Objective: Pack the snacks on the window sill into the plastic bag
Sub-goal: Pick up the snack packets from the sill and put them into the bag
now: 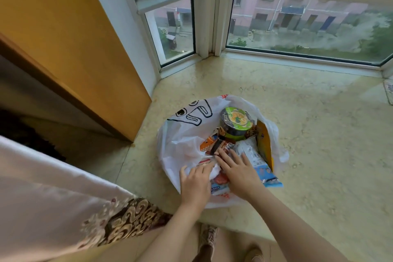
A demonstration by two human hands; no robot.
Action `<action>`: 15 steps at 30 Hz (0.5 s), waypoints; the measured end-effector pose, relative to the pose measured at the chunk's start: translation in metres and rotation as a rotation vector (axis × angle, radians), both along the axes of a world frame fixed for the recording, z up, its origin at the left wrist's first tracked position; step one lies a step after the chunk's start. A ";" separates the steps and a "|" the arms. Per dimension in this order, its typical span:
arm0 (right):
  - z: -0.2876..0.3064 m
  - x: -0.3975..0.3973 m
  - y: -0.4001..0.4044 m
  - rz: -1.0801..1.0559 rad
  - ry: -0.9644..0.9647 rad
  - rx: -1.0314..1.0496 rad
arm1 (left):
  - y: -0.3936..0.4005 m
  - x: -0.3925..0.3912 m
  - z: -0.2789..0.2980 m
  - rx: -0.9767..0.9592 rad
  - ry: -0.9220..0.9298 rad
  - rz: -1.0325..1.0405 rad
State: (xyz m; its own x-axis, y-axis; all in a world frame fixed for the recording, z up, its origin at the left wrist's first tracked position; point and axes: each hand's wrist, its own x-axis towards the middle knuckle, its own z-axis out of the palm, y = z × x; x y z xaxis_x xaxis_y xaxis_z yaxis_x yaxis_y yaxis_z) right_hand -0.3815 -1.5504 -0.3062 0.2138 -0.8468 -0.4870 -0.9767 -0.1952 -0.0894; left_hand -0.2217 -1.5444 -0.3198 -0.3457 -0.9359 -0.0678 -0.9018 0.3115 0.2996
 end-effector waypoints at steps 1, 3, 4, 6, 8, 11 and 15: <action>0.000 -0.001 -0.001 -0.003 -0.003 0.000 | 0.000 0.002 0.005 -0.038 0.017 0.038; -0.001 0.000 -0.002 -0.009 0.002 -0.008 | 0.001 0.008 0.014 -0.110 0.066 0.097; -0.001 0.001 -0.002 -0.017 0.000 -0.011 | 0.001 0.010 0.019 -0.128 0.120 0.117; 0.002 0.004 0.000 -0.035 -0.007 -0.035 | 0.006 0.012 0.026 -0.144 0.246 0.144; 0.002 0.007 0.002 -0.083 -0.015 -0.069 | 0.015 0.008 0.039 -0.147 0.375 0.183; -0.009 0.008 0.002 -0.116 -0.058 -0.104 | 0.025 -0.003 0.062 0.016 0.599 0.274; -0.019 0.010 -0.001 -0.117 -0.026 -0.099 | 0.014 -0.014 0.084 0.666 1.014 0.588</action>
State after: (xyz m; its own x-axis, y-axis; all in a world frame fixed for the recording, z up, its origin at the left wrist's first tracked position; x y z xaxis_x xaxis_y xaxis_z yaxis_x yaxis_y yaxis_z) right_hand -0.3711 -1.5516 -0.3249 0.1223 -0.9102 -0.3957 -0.9909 -0.0894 -0.1006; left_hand -0.2362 -1.5307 -0.2355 -0.0765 -0.8509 -0.5197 -0.1434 -0.5064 0.8503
